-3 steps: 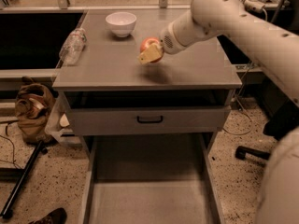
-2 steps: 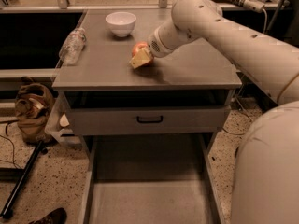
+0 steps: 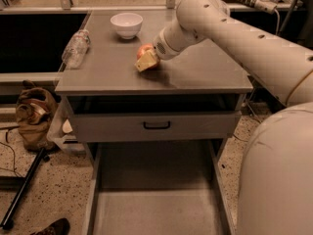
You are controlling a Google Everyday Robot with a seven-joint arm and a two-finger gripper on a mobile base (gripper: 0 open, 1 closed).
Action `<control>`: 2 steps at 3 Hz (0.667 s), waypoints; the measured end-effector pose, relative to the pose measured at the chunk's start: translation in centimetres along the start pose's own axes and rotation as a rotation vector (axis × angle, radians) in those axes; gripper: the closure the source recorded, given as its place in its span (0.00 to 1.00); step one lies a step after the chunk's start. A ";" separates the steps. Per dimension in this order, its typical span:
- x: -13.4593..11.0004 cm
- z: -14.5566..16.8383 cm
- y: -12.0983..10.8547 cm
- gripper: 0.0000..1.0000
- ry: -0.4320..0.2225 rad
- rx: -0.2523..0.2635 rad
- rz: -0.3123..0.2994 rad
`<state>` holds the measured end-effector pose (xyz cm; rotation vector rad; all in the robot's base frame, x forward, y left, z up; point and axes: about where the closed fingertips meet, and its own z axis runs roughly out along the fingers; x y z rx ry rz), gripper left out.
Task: Pick apple from middle drawer and place on counter
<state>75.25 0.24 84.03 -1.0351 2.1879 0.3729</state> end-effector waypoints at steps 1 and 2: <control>0.0 0.0 0.0 0.57 0.000 0.000 0.000; 0.0 0.0 0.0 0.36 0.000 0.000 0.000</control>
Offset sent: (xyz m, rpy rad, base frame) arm 0.0000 0.0000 0.0000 0.0000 0.0001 0.0000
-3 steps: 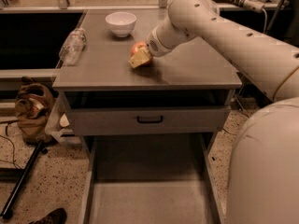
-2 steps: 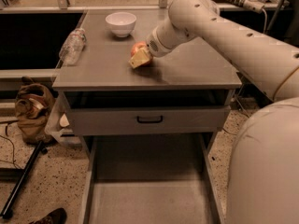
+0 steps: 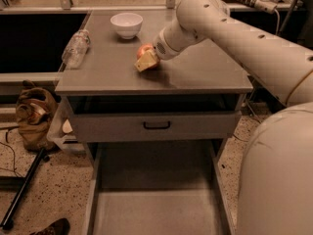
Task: Pick apple from middle drawer and place on counter
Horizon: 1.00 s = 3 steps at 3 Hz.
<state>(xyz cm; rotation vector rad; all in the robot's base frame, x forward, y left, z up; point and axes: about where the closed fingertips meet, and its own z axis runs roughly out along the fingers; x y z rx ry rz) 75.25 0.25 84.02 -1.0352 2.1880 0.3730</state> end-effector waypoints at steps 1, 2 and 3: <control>0.0 0.0 0.0 0.11 0.000 0.000 0.000; 0.0 0.0 0.0 0.00 0.000 0.000 0.000; 0.0 0.0 0.0 0.00 0.000 0.000 0.000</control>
Offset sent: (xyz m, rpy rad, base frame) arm 0.0000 0.0000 0.0000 0.0000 0.0001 0.0000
